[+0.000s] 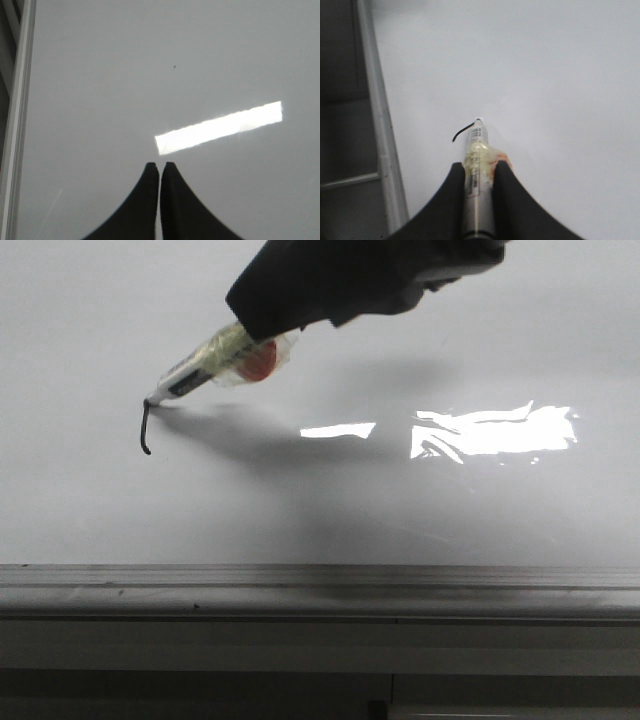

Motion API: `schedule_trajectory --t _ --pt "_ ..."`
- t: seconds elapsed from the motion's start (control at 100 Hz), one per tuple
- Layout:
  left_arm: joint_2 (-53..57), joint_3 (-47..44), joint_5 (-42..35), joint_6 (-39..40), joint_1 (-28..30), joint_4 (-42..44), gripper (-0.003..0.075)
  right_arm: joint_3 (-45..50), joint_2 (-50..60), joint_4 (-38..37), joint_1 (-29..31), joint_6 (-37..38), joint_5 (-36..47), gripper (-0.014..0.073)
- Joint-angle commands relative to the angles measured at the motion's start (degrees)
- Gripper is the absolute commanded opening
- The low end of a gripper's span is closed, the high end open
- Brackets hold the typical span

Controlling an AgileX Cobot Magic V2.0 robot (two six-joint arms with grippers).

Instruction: Write number 0 on whiteboard

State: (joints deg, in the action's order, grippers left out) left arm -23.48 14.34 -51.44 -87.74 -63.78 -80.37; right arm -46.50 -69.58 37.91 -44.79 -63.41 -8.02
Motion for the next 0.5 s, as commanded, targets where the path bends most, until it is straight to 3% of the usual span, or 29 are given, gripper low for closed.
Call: schedule_trajectory --t 0.0,0.16,0.27,0.49 --pt "-0.31 1.46 -0.9 0.0 -0.14 3.58 -0.002 -1.6 1.12 0.43 2.12 -0.16 6.19 -0.0069" --pt "-0.31 1.46 -0.9 0.0 -0.14 3.58 -0.002 -1.6 3.3 0.57 7.51 -0.16 1.38 -0.0069" --pt "-0.31 1.46 -0.9 0.0 -0.14 3.58 -0.002 -1.6 5.26 1.83 10.21 -0.03 -6.45 -0.0069" --pt "-0.31 1.46 -0.9 0.0 -0.14 3.58 -0.002 -1.38 4.85 3.17 10.65 0.52 -19.44 -0.0069"
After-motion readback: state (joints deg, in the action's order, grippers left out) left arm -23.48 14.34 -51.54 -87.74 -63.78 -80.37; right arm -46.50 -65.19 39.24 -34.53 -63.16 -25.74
